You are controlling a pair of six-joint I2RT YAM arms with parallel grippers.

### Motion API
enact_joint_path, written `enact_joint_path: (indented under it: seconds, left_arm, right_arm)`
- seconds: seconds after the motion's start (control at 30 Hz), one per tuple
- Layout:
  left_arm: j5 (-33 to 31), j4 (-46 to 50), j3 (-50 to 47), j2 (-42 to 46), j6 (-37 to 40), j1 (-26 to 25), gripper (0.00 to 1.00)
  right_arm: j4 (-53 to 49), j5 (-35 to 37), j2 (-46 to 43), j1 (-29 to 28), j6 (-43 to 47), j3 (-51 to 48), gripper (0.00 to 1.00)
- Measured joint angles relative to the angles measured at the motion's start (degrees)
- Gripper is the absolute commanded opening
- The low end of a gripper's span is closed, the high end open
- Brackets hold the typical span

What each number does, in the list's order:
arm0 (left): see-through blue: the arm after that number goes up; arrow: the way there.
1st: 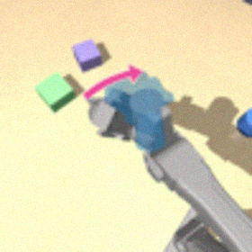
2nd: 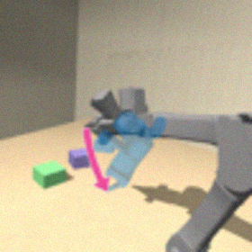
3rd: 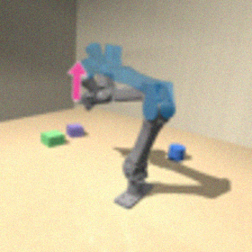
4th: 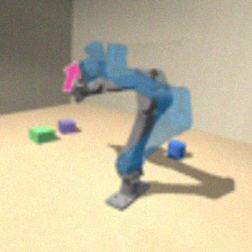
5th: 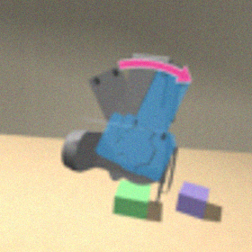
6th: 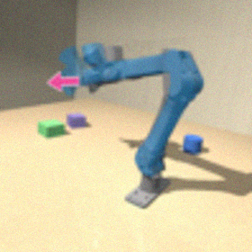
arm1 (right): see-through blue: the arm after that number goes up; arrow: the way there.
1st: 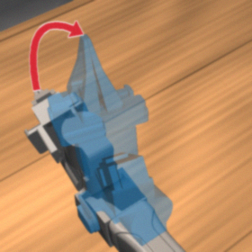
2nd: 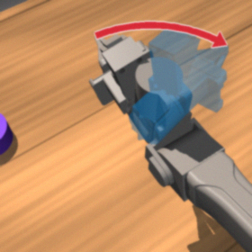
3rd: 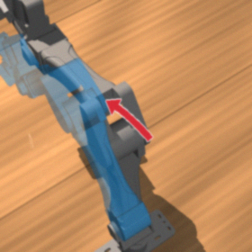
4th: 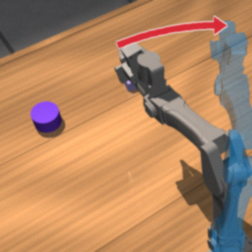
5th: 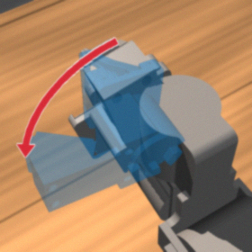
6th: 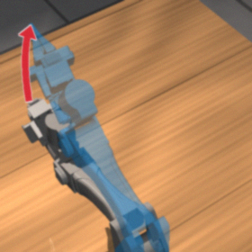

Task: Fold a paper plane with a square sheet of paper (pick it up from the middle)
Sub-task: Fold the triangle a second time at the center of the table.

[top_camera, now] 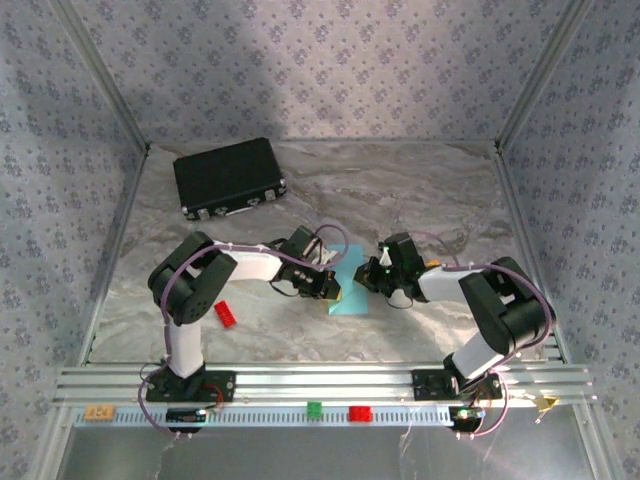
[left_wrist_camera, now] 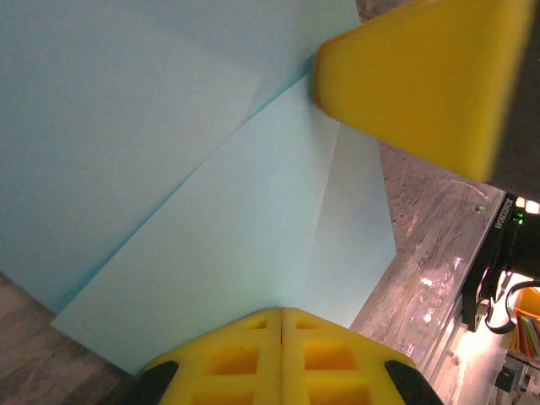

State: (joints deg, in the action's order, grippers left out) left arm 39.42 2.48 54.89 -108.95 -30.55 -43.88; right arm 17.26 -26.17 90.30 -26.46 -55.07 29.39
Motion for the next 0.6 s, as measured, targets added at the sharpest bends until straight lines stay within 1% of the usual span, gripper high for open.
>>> enact_joint_path:
  seconds: [0.17,0.3,0.4,0.6]
  left_arm:
    - [-0.09,0.74,0.55,0.0,-0.26,0.0,0.0]
    - [-0.74,3.28,1.95,0.09,-0.63,-0.04,0.02]
    - [-0.9,4.79,3.96,0.09,-0.66,-0.15,0.04]
    - [-0.72,5.09,8.72,-0.83,-0.68,-1.2,0.03]
  right_arm:
    - [0.15,0.07,0.35,0.28,-0.02,-0.07,0.01]
    - [1.07,0.04,0.35,0.33,-0.04,-0.57,0.01]
    - [1.25,0.04,0.35,0.35,-0.04,-0.66,0.01]
    - [1.38,0.02,0.35,0.35,-0.04,-0.7,0.01]
